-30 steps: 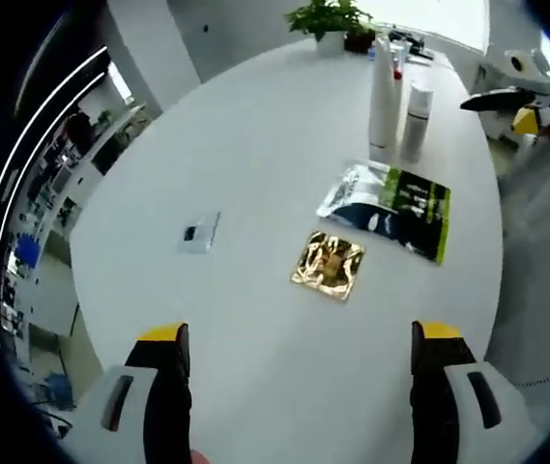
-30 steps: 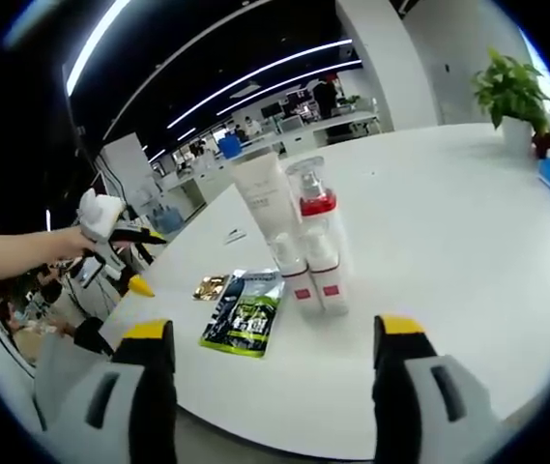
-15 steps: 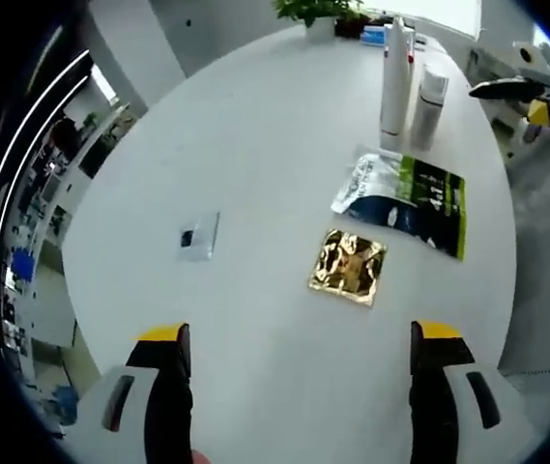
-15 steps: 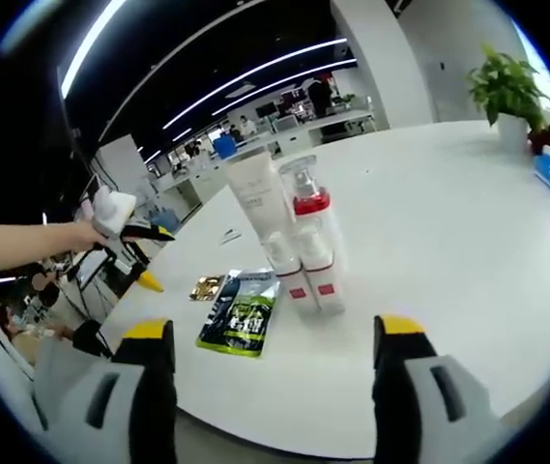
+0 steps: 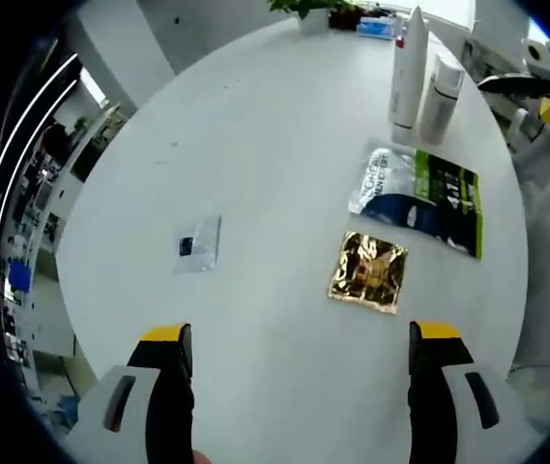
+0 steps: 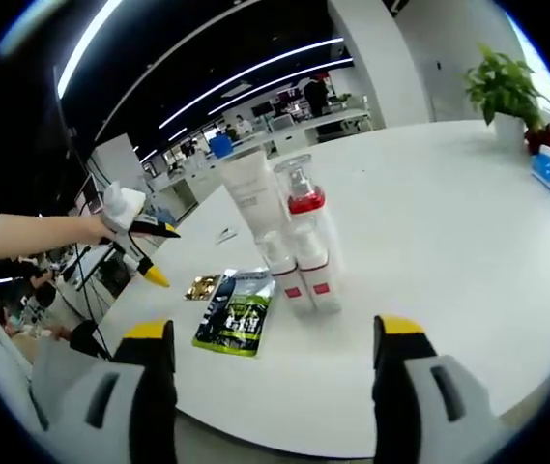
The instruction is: Arrange the skincare products in the storage area until every visible bottle or jar stands upright without overlapping.
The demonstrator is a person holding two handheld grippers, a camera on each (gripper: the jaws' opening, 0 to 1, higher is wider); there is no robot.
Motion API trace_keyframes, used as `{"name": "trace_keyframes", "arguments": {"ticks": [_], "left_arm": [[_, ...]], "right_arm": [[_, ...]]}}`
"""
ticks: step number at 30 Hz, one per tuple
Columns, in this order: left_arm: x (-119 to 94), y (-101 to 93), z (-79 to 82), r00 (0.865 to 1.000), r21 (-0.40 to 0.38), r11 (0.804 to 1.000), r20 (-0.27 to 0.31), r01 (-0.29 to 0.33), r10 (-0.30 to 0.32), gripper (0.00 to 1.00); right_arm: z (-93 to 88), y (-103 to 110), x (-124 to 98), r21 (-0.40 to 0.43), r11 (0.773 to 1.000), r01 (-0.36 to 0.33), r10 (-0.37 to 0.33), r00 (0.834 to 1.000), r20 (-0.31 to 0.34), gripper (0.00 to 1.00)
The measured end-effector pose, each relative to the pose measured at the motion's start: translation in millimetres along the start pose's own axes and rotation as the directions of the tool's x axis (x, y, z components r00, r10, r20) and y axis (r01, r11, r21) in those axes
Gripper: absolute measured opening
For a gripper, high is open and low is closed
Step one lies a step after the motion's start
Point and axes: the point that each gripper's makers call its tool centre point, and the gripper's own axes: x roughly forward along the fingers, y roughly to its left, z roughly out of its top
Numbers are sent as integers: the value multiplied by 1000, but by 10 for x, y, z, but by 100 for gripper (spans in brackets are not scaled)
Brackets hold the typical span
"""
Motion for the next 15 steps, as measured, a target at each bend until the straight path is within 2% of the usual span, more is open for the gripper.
{"name": "trace_keyframes", "arguments": {"ticks": [11, 15], "left_arm": [[110, 169, 99, 1000, -20, 1000, 13, 8, -8, 90], [132, 237, 100, 1000, 13, 1000, -17, 14, -14, 90]], "right_arm": [[-24, 11, 14, 7, 1000, -7, 7, 1000, -15, 86], [-28, 5, 18, 13, 1000, -6, 7, 1000, -17, 86]]}}
